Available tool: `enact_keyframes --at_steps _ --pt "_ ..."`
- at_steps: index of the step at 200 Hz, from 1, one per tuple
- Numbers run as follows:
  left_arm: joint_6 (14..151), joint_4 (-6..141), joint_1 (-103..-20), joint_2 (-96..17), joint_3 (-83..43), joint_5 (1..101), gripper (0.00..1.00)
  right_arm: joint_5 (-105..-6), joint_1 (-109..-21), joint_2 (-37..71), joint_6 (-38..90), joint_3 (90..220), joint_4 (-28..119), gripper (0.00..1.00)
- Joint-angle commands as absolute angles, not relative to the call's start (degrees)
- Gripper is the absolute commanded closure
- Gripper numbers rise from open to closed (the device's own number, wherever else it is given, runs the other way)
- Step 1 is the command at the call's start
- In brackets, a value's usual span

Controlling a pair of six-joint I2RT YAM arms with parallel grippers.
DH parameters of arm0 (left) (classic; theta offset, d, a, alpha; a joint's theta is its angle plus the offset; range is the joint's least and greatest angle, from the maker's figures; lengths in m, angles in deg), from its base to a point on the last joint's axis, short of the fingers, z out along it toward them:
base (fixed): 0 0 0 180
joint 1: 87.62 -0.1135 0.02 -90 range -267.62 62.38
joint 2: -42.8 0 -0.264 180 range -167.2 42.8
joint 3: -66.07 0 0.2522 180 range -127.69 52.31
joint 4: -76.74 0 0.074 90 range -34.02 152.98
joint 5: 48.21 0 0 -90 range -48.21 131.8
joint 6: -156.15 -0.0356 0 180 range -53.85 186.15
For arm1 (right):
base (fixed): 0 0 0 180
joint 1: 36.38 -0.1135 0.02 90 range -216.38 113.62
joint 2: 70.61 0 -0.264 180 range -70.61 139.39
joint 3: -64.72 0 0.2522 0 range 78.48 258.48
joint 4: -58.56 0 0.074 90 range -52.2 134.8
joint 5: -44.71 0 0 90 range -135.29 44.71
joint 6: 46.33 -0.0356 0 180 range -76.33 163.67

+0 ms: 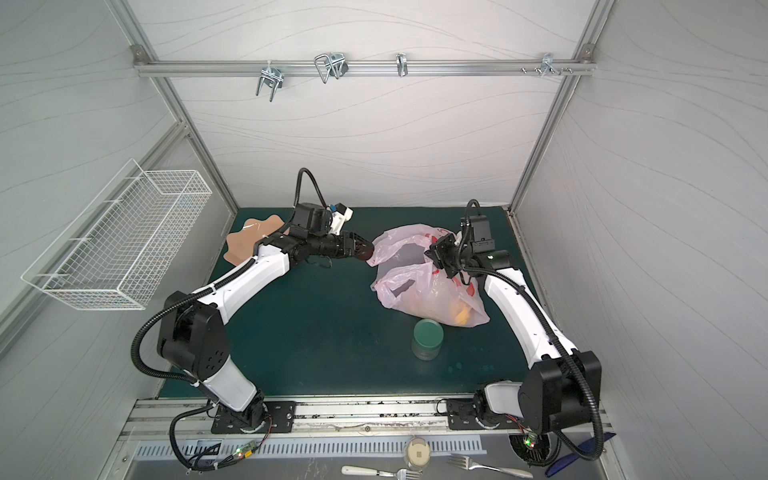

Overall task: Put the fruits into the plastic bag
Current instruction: 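Carry the plum with the left gripper to the bag mouth, then lower the plum into the bag and open the left gripper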

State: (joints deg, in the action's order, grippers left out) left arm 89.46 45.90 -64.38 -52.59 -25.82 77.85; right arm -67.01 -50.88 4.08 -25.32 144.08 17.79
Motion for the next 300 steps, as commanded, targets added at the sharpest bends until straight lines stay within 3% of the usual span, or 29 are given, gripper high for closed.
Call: enact_keyframes --at_steps 1,201,300 --pt "87.2 47.2 -62.5 -51.2 -27.0 78.0 0.79 -67.4 -50.5 2.4 -25.9 143.8 18.3 1.00" --pt "78.1 41.9 -44.5 -59.8 -25.4 64.5 0.86 -67.5 -50.5 2.9 -25.9 144.7 18.3 1.00" --pt "75.2 35.6 -43.0 -69.7 -35.0 63.2 0.87 -67.4 -50.6 2.7 -26.1 144.3 18.2 1.00"
